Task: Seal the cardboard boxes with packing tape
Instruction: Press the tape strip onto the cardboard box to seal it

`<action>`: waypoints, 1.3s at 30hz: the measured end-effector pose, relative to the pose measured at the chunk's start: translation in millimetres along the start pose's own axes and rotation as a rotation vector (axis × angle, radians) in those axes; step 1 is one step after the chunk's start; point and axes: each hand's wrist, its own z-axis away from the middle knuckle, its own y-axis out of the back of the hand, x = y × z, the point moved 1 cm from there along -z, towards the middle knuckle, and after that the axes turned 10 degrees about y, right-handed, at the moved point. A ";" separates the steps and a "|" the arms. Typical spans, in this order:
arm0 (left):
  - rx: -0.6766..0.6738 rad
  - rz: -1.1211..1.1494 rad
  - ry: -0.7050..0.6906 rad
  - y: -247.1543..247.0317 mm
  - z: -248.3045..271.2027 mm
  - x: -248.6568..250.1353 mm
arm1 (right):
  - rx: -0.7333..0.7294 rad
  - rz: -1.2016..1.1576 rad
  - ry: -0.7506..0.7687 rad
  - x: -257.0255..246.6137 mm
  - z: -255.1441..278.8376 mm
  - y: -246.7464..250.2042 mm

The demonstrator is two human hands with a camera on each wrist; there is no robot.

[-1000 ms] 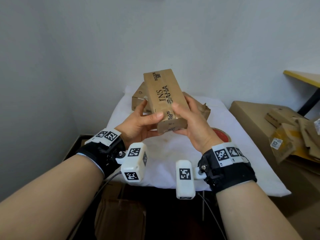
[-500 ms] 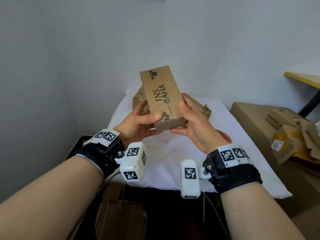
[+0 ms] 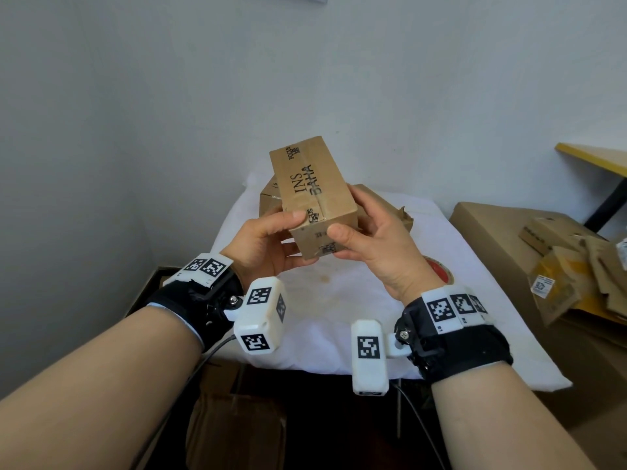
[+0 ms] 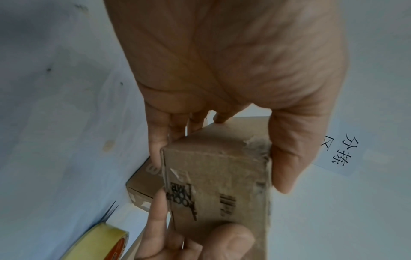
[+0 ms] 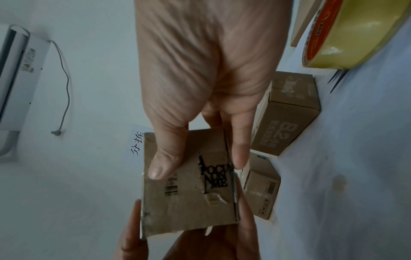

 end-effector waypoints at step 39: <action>0.023 -0.067 0.069 -7.7 -2.0 -0.7 | 0.126 0.134 -0.057 -15.5 -1.3 -8.9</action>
